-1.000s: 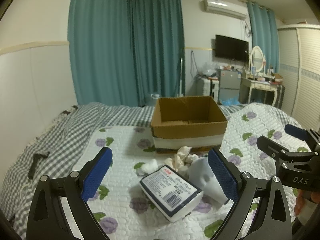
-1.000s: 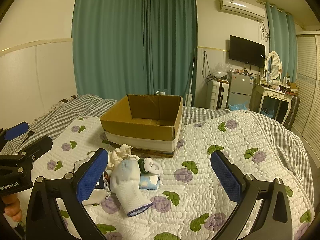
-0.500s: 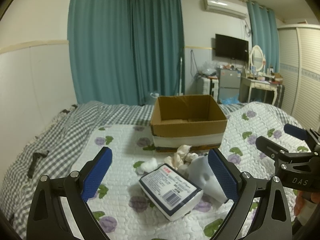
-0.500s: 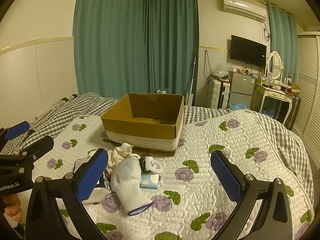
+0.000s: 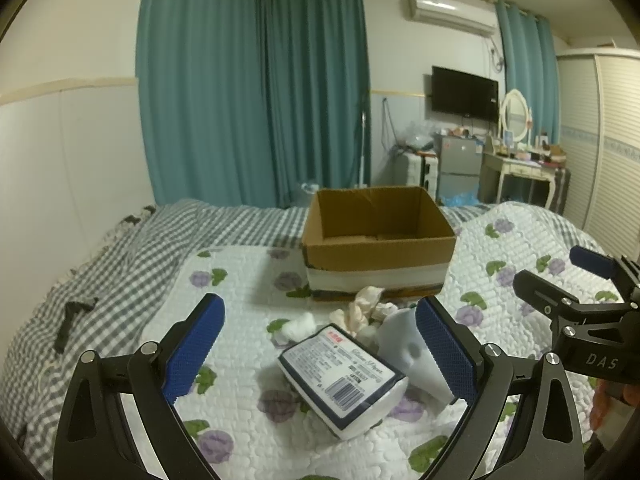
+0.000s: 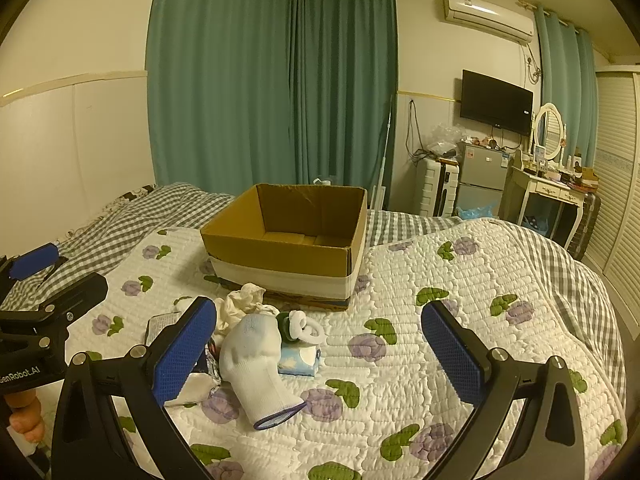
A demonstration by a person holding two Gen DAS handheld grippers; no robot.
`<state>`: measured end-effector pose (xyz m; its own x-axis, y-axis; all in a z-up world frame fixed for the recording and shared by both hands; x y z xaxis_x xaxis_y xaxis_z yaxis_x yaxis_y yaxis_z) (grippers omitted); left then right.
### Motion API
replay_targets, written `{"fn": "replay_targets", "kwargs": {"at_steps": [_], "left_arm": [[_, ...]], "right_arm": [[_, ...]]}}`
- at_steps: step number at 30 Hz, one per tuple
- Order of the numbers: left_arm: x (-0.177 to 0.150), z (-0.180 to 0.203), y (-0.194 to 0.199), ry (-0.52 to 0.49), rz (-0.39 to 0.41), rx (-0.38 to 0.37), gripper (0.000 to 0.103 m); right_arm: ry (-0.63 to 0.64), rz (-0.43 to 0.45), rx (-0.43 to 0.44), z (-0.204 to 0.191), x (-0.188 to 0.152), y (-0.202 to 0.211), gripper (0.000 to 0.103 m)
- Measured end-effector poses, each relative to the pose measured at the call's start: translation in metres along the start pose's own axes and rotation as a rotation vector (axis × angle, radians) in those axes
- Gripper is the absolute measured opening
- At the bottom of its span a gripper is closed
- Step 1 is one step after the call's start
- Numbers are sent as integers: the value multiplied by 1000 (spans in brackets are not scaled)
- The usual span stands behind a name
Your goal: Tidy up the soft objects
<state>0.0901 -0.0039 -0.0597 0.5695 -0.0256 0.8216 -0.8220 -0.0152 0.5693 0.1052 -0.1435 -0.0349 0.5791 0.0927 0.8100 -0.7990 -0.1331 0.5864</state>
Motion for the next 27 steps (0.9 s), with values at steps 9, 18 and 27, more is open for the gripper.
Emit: {"fn": "replay_targets", "kwargs": {"at_steps": [9, 18, 27], "left_arm": [[0, -1, 0, -1, -2, -1, 98], [2, 2, 7, -4, 0, 2, 98], [9, 7, 23, 14, 3, 13, 98]], "right_arm": [[1, 0, 2, -1, 0, -1, 103], [-5, 13, 15, 1, 2, 5, 103], [-8, 38, 1, 4, 8, 23, 103]]}}
Point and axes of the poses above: each gripper's, at about its wrist camera, not at the fingertips, and y roughly against the way its jaws point, z to its right, x to its top, the point moved 10 cm from there along -y, roughly the way its jaws point, and after that the axes turned 10 degrees about -z, right-handed, at the moved point
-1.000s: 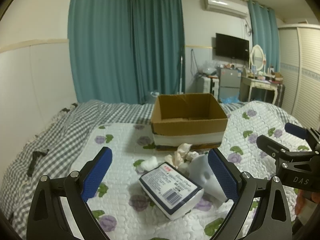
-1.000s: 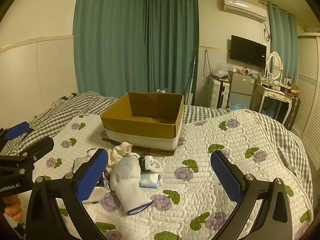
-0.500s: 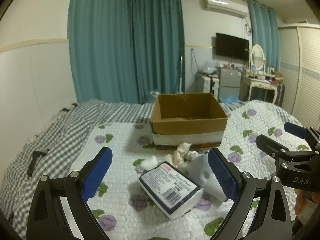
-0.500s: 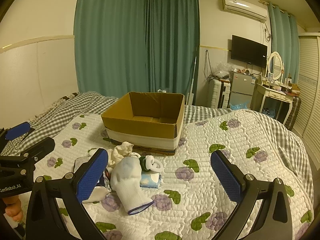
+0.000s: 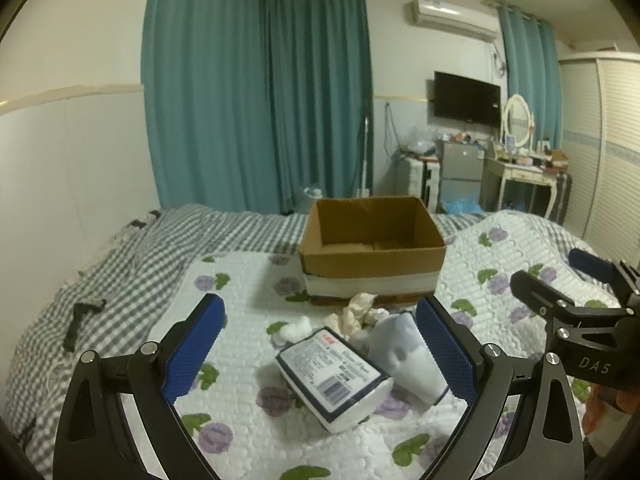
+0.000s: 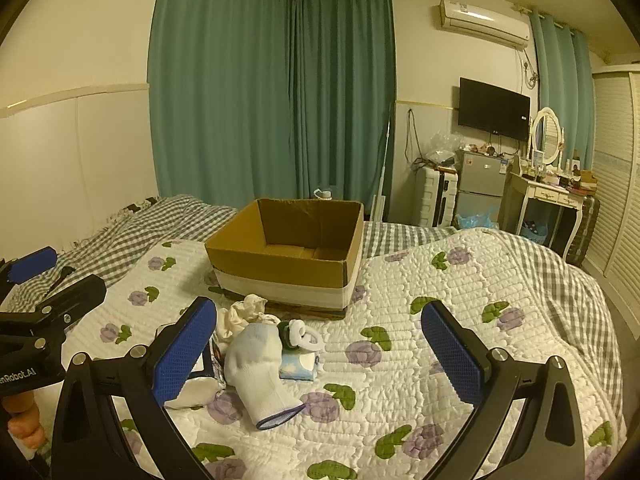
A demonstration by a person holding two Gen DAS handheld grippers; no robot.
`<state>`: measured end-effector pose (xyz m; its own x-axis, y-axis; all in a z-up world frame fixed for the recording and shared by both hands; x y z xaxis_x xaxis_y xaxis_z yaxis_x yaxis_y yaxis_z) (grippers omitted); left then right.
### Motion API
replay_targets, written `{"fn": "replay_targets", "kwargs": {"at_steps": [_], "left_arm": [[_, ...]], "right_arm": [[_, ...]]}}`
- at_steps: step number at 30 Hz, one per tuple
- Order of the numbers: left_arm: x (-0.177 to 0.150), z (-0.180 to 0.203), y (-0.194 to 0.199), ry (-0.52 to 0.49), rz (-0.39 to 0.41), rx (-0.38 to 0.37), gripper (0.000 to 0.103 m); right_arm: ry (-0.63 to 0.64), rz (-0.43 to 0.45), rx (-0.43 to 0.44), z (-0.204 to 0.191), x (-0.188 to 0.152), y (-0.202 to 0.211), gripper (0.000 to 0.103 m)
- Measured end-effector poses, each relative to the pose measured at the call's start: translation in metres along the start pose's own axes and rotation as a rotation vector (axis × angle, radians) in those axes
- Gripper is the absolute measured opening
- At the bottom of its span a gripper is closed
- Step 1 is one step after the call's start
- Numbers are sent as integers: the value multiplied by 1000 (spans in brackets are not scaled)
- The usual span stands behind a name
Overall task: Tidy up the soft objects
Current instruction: 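Grasp the white-and-navy tissue pack with the left gripper while the right grasps the white sock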
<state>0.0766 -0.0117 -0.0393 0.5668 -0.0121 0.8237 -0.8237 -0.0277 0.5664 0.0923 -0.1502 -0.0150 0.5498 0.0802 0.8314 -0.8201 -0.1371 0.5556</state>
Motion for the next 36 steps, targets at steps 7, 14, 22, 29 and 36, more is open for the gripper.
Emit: {"fn": "replay_targets", "kwargs": {"at_steps": [7, 14, 22, 29, 36], "left_arm": [[-32, 10, -26, 29, -113, 14, 98], [-85, 28, -75, 57, -276, 11, 98], [-98, 24, -115, 159, -325, 69, 98], [-103, 29, -131, 209, -348, 32, 98], [-103, 24, -150, 219, -387, 32, 98]], "right_arm": [[-31, -49, 11, 11, -14, -16, 103], [-14, -133, 5, 11, -38, -49, 103], [-14, -191, -10, 12, -51, -73, 103], [29, -234, -43, 3, -59, -91, 103], [63, -267, -73, -2, -66, -104, 103]]}}
Point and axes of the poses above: each gripper's, at about its wrist camera, not at the fingertips, and y roughly against the way its jaws point, z to its right, x to its top, the point moved 10 cm from there along -y, roughly the way its jaws point, and after that the axes turned 10 degrees about -z, right-handed, at the moved point
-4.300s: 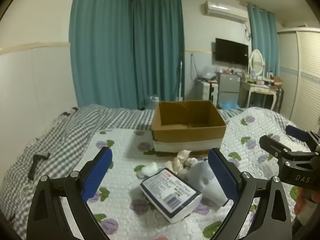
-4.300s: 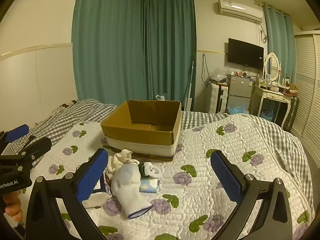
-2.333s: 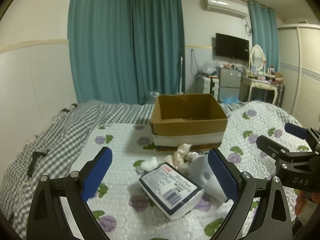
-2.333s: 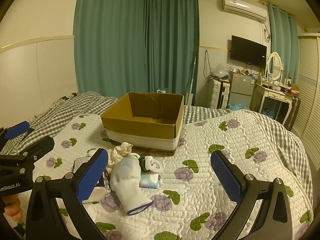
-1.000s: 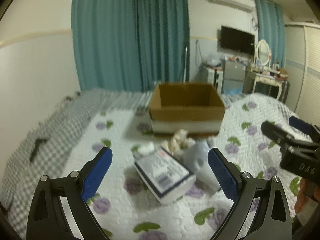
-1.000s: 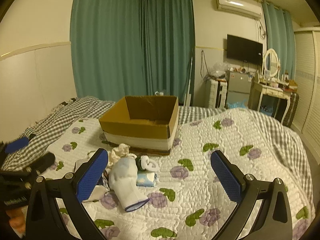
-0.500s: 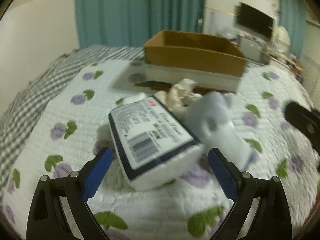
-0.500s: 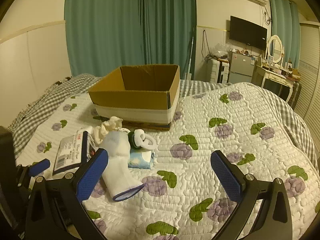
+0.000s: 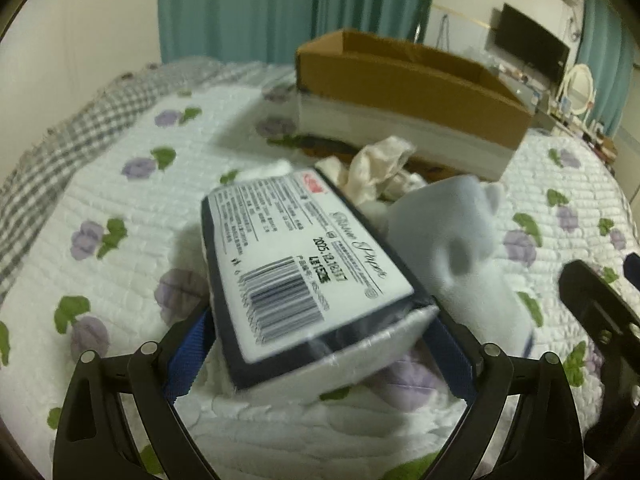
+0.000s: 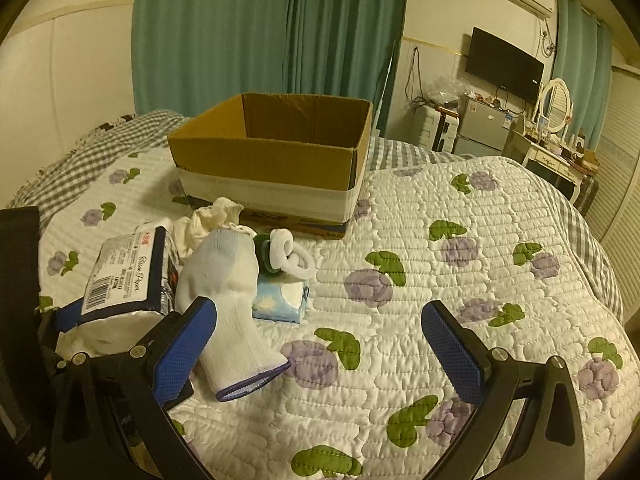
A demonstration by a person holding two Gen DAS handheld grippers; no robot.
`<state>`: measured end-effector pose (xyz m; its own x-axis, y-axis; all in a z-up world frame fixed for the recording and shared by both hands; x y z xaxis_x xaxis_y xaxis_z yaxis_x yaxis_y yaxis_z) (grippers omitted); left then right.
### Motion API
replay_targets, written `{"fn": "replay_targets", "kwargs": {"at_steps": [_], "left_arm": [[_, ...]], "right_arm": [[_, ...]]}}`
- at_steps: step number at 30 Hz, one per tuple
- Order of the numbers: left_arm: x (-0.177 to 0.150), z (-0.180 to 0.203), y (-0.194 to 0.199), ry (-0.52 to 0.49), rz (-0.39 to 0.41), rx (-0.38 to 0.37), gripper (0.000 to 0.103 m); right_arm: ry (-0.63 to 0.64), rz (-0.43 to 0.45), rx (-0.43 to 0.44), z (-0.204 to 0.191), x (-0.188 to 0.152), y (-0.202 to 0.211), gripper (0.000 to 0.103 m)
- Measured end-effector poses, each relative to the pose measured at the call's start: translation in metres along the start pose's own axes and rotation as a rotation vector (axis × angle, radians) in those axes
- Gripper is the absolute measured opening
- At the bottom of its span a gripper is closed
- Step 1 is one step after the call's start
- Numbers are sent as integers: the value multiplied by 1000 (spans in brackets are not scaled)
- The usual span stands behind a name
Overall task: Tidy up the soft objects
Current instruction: 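Grasp the white-and-navy tissue pack with the left gripper while the right grasps the white sock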
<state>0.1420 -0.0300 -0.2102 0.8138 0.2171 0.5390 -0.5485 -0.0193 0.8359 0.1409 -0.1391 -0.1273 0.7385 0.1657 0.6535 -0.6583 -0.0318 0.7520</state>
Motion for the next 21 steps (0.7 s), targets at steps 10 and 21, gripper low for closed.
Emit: {"fn": "replay_targets", "kwargs": {"at_steps": [10, 21], "left_arm": [[-5, -19, 15, -103, 11, -109, 85], [6, -62, 44, -159, 77, -122, 84]], "right_arm": [[55, -38, 18, -21, -1, -13, 103], [121, -116, 124, -70, -7, -43, 98]]}}
Point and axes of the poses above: each gripper's, at about its wrist camera, not at the fingertips, and y roughly against the way its jaws point, z to its right, x to its top, the point moved 10 cm from there along -y, roughly the way its jaws point, and after that the axes turned 10 degrees about -z, right-handed, at the moved point
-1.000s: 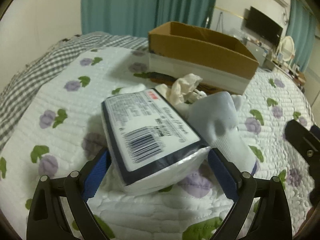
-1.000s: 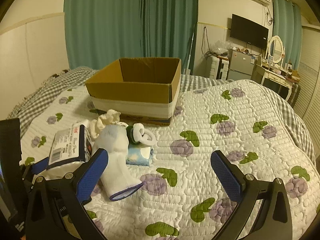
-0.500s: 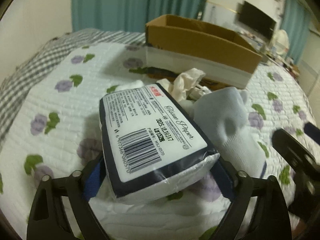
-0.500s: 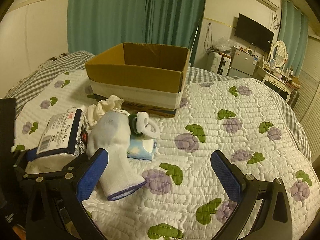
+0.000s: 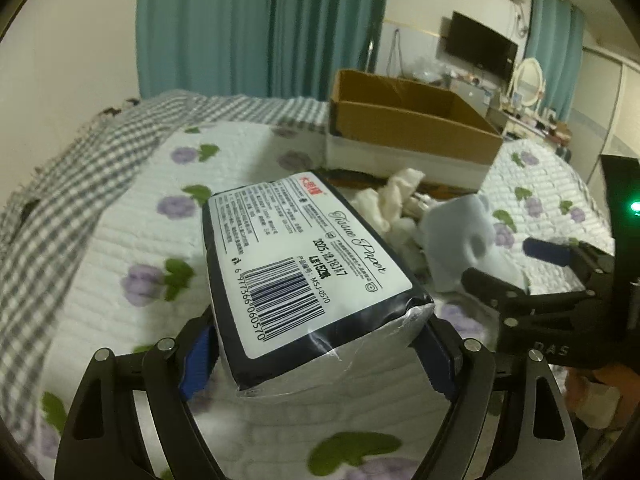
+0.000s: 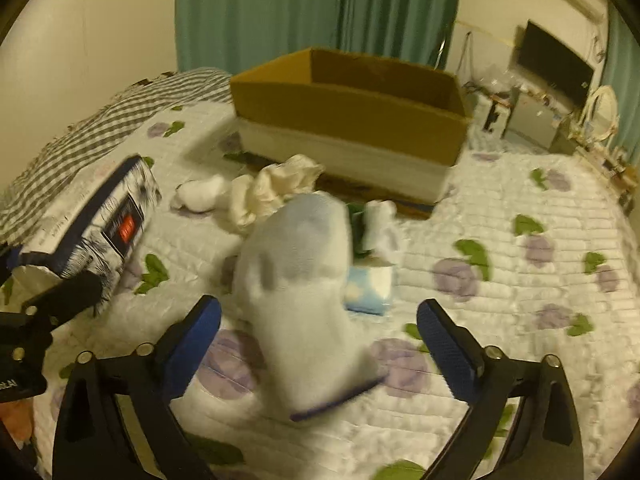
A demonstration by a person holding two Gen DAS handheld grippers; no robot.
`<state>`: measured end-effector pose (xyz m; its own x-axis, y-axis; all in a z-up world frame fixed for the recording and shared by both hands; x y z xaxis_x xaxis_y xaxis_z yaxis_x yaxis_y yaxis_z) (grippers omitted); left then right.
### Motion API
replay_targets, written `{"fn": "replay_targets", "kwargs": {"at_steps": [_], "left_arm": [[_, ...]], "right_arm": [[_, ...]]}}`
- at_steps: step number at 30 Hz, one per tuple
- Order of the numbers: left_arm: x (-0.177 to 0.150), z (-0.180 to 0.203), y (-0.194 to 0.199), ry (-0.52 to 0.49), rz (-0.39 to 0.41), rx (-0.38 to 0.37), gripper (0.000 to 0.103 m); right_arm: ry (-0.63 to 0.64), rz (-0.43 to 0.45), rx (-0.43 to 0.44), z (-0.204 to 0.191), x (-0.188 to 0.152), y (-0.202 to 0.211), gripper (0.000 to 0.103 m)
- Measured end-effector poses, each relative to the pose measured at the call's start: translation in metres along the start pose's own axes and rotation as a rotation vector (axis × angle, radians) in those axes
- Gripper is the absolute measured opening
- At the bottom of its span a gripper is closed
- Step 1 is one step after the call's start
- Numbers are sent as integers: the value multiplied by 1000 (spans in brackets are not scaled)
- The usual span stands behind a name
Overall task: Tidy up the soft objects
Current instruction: 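Grasp the white-and-navy tissue pack with the left gripper while the right grasps the white sock, then carry the tissue pack and sock into the cardboard box and open both grippers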
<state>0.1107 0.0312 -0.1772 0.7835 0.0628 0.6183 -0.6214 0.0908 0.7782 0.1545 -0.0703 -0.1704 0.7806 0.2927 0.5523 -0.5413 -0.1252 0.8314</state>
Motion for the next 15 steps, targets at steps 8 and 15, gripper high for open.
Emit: {"fn": "replay_targets", "kwargs": {"at_steps": [8, 15], "left_arm": [[-2, -1, 3, -28, -8, 20, 84], [9, 12, 30, -74, 39, 47, 84]], "right_arm": [[36, -47, -8, -17, 5, -28, 56], [-10, 74, 57, -3, 18, 32, 51]]}}
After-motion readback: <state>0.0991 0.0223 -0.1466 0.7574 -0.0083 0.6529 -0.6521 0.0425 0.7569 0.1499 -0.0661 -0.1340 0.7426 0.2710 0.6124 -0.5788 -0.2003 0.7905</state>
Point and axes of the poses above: each gripper's, at about its wrist camera, not at the fingertips, and y roughly against the way its jaws point, z to its right, x to its top, the point moved 10 cm from there along -y, roughly the way its jaws point, and after that the axes turned 10 degrees about -z, right-handed, at the moved point
